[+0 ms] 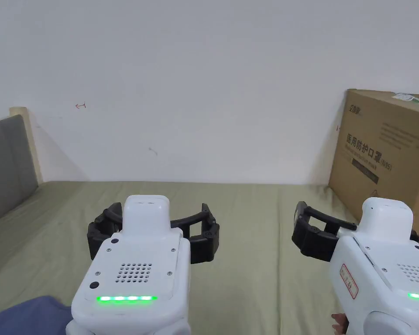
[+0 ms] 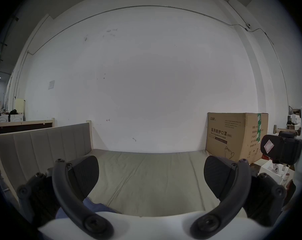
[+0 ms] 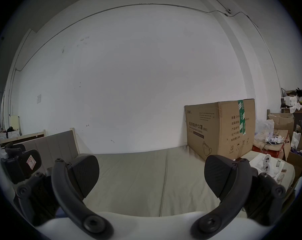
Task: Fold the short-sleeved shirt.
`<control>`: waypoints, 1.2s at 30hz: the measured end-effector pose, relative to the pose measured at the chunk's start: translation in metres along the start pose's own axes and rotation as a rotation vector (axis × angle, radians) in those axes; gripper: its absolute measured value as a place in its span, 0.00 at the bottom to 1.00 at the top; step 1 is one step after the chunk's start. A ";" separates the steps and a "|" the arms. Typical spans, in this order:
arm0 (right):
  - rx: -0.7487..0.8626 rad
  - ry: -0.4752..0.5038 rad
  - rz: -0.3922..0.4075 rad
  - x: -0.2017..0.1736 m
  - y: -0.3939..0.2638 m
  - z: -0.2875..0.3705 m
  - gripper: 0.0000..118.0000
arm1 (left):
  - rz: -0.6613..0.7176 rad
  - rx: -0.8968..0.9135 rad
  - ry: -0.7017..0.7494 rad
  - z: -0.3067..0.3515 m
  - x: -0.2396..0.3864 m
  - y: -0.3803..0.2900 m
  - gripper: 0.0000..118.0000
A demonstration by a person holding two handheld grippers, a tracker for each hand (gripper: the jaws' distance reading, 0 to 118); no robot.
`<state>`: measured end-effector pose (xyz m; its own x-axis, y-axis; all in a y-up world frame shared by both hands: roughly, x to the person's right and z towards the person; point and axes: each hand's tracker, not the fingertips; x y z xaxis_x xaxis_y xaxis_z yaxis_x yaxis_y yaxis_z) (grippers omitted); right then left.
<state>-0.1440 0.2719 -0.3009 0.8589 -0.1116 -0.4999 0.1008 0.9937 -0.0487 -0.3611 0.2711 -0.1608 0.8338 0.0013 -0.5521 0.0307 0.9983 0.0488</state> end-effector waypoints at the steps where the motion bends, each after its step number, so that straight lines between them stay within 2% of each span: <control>1: 0.000 0.001 0.002 0.000 0.000 0.000 1.00 | 0.000 -0.002 0.001 0.000 0.000 0.000 1.00; 9: 0.011 0.014 0.006 0.000 0.001 0.001 1.00 | 0.016 -0.017 -0.008 -0.003 -0.002 0.001 1.00; 23: 0.036 0.005 0.065 -0.006 0.004 0.002 1.00 | 0.034 -0.034 -0.031 -0.007 -0.005 0.005 1.00; 28: 0.037 0.025 0.055 -0.005 0.005 0.003 1.00 | 0.025 -0.030 -0.030 -0.006 -0.004 0.005 1.00; 36: 0.055 0.014 0.114 -0.013 0.000 0.005 1.00 | 0.000 0.018 -0.014 0.000 -0.003 0.010 1.00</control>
<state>-0.1527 0.2734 -0.2899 0.8594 0.0027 -0.5113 0.0306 0.9979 0.0568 -0.3634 0.2807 -0.1592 0.8414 -0.0001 -0.5404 0.0410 0.9971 0.0636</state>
